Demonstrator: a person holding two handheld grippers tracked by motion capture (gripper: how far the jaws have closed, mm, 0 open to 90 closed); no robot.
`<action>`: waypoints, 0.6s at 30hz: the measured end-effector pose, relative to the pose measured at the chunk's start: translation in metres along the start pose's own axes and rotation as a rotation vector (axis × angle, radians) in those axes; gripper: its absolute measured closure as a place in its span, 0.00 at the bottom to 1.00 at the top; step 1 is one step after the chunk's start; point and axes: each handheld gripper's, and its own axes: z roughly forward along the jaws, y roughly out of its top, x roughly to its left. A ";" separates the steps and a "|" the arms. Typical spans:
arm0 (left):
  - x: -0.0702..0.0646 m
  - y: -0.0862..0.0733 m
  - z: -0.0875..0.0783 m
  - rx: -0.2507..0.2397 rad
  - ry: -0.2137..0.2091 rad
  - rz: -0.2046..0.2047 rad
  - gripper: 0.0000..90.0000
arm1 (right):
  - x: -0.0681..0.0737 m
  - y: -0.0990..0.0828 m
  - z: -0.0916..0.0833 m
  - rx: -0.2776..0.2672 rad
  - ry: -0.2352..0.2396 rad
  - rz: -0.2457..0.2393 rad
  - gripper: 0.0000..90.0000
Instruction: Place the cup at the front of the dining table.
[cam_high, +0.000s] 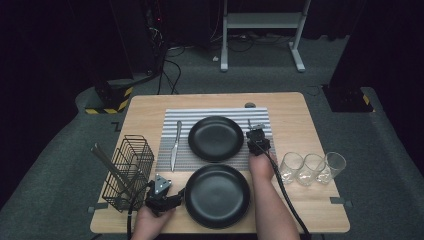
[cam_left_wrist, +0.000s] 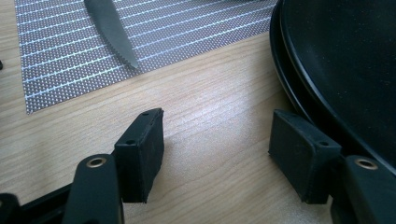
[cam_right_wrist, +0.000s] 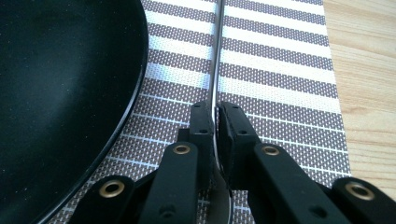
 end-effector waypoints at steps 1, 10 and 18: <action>0.000 0.000 0.000 0.000 0.000 0.000 0.40 | 0.000 0.000 0.000 -0.001 0.004 0.002 0.90; 0.000 0.000 0.000 -0.001 -0.001 -0.002 0.40 | 0.000 0.001 -0.003 -0.005 0.008 -0.005 0.86; 0.000 0.000 0.000 0.000 -0.001 -0.001 0.40 | 0.002 0.000 -0.013 -0.026 0.017 -0.004 0.81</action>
